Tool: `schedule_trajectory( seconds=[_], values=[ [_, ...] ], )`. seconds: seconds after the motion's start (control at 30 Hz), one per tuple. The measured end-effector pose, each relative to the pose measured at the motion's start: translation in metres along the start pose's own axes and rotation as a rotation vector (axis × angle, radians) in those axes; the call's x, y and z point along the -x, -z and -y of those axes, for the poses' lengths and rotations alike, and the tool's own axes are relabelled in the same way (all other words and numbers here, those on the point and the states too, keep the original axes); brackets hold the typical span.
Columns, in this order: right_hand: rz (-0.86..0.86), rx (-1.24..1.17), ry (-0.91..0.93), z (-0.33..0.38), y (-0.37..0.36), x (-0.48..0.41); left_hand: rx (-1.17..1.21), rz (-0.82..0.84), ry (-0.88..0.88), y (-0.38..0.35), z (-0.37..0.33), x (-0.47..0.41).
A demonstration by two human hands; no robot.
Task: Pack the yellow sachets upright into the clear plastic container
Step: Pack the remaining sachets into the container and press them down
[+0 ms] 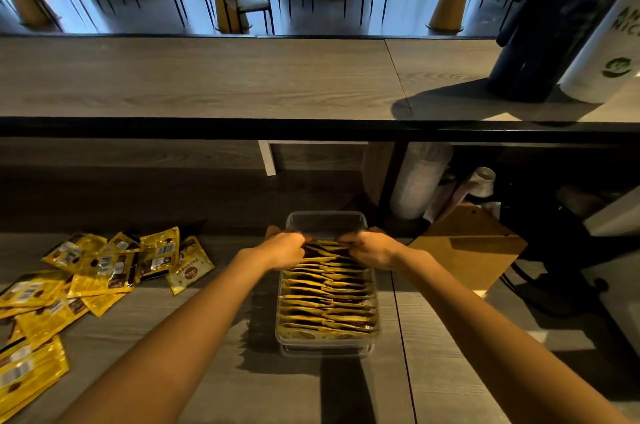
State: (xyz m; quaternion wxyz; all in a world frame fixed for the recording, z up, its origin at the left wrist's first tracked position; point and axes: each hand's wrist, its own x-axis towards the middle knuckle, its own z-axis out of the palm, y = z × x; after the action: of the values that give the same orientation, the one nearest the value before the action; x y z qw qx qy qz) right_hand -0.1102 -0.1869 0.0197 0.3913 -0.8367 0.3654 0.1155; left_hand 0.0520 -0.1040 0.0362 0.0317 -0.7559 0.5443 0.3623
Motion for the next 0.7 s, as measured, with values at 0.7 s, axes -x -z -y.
schedule_trajectory(
  seconds=[0.7],
  values=[
    [-0.139,0.028,-0.040,0.009,-0.018,0.018,0.091,-0.088,-0.164,-0.017,0.019,0.000]
  ],
)
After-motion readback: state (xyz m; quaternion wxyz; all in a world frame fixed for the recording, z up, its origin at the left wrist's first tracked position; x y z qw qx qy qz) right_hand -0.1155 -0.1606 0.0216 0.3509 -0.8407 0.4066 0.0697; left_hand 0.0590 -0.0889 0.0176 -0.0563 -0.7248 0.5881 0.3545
